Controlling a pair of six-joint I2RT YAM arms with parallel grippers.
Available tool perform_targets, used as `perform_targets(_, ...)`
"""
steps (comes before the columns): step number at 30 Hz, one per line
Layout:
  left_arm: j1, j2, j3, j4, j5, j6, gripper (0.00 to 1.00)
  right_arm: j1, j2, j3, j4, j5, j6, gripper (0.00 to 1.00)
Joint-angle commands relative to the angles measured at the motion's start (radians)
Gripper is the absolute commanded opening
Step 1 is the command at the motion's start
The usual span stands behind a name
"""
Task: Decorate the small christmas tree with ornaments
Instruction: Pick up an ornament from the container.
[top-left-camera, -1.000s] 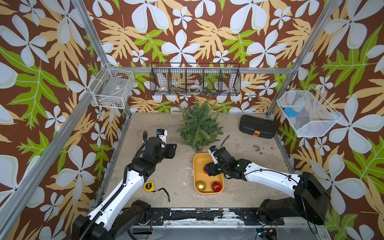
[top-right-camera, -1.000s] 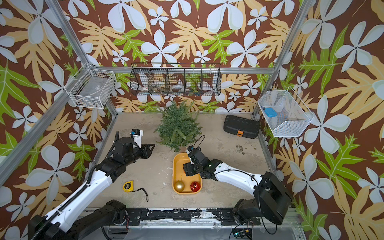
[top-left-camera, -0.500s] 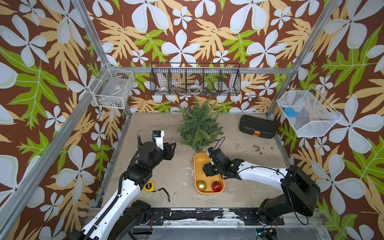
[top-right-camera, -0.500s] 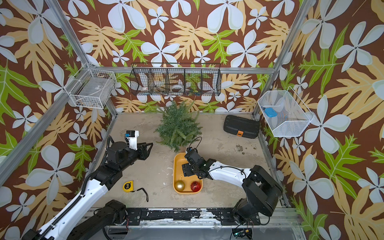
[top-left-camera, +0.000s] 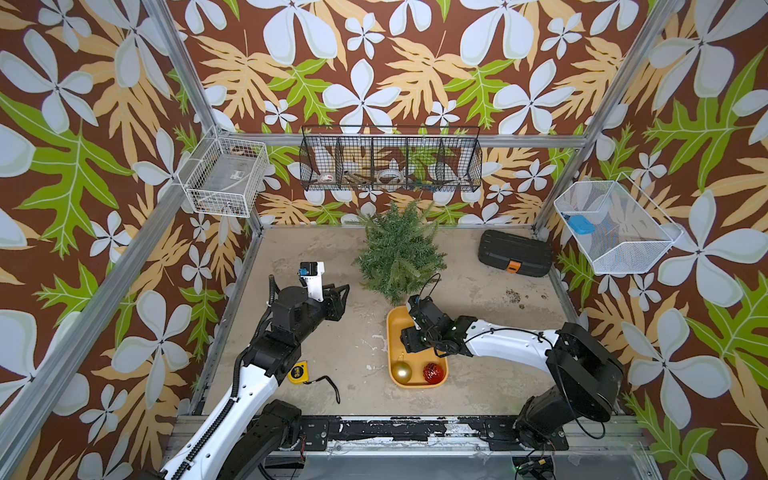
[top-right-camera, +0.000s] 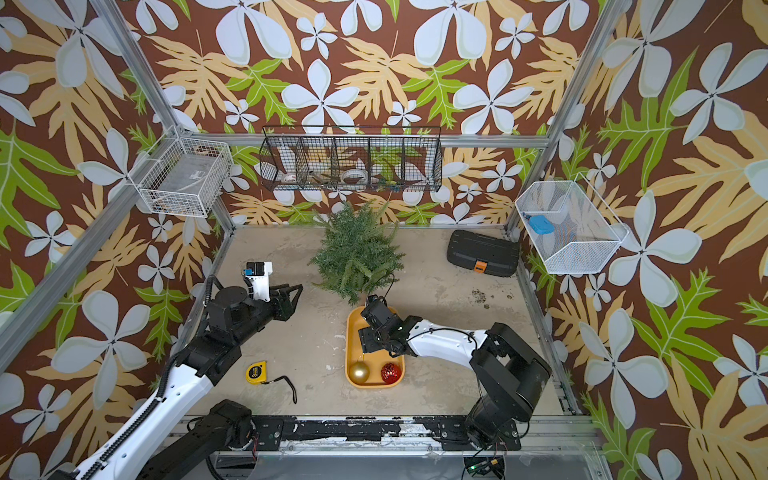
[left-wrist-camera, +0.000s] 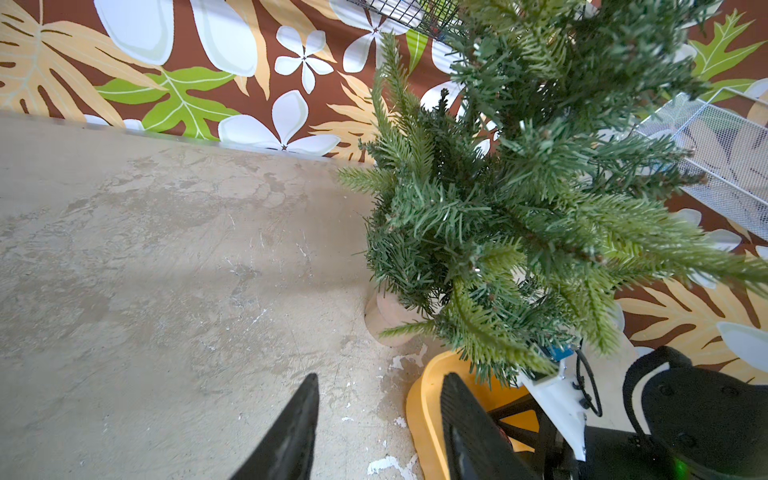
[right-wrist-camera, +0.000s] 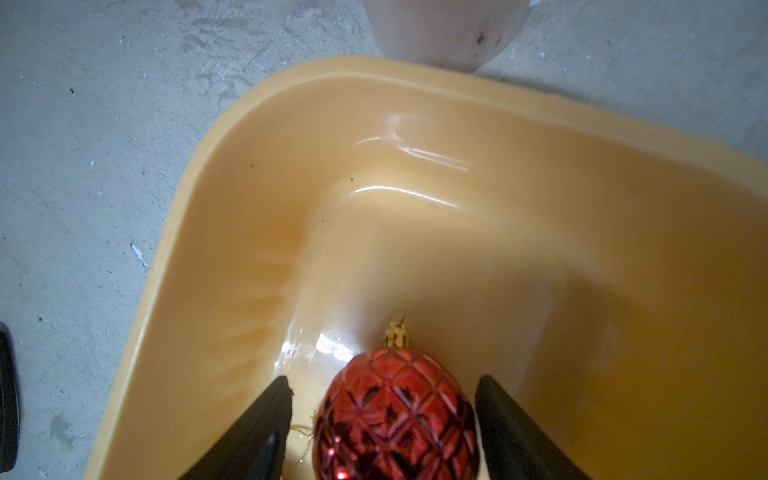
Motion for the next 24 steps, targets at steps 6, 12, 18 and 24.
perform_targets(6,0.004,-0.005,-0.008,0.032,0.008,0.002,0.49,0.007,0.004,0.005,-0.045,0.019,0.015,0.72)
perform_targets(12,0.009,0.002,-0.002,0.024,0.016,0.002,0.49,0.013,0.015,0.013,-0.055,0.025,0.019,0.70)
perform_targets(18,0.012,-0.006,-0.003,0.027,0.018,0.002,0.50,0.015,0.003,0.012,-0.061,0.031,0.018,0.61)
perform_targets(24,0.014,-0.011,-0.006,0.030,0.030,0.002,0.50,0.015,-0.076,-0.003,-0.072,0.032,0.017,0.57)
